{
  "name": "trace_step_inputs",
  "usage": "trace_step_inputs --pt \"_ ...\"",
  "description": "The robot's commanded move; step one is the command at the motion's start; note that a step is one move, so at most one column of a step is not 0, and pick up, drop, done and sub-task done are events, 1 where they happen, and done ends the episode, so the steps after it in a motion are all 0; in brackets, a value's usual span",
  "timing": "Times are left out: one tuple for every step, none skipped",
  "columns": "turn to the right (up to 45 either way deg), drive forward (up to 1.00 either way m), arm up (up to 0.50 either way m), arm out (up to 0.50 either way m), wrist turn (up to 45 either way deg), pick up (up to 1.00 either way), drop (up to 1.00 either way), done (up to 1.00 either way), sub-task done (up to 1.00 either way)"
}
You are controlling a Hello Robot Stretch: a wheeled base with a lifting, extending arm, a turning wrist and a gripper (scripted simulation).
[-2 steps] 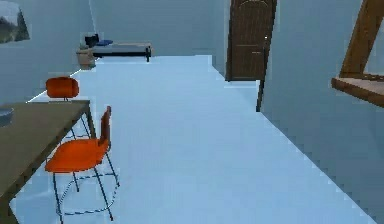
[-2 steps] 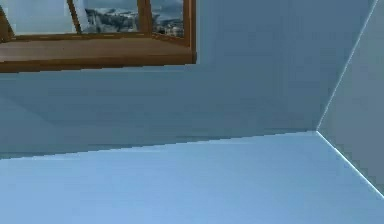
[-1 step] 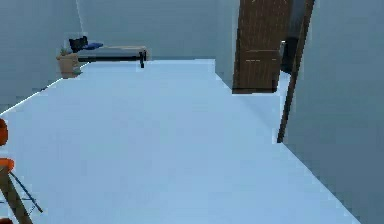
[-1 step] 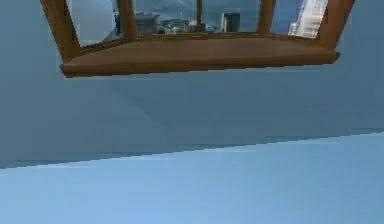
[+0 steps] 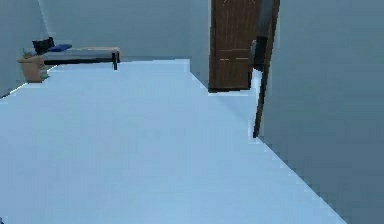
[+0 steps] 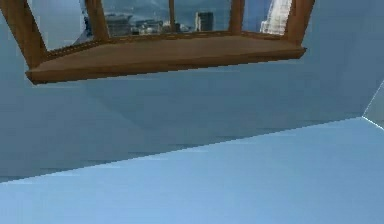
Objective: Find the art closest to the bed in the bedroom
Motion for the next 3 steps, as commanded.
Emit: trace_step_inputs --pt "0.0 0.90 0.00 0.00 0.0 0.00 0.00 0.00 0.00" --pt "-45.0 0.00 0.00 0.00 0.0 0.00 0.00 0.00 0.00" --pt "-9.0 0.00 0.00 0.00 0.0 0.00 0.00 0.00 0.00"
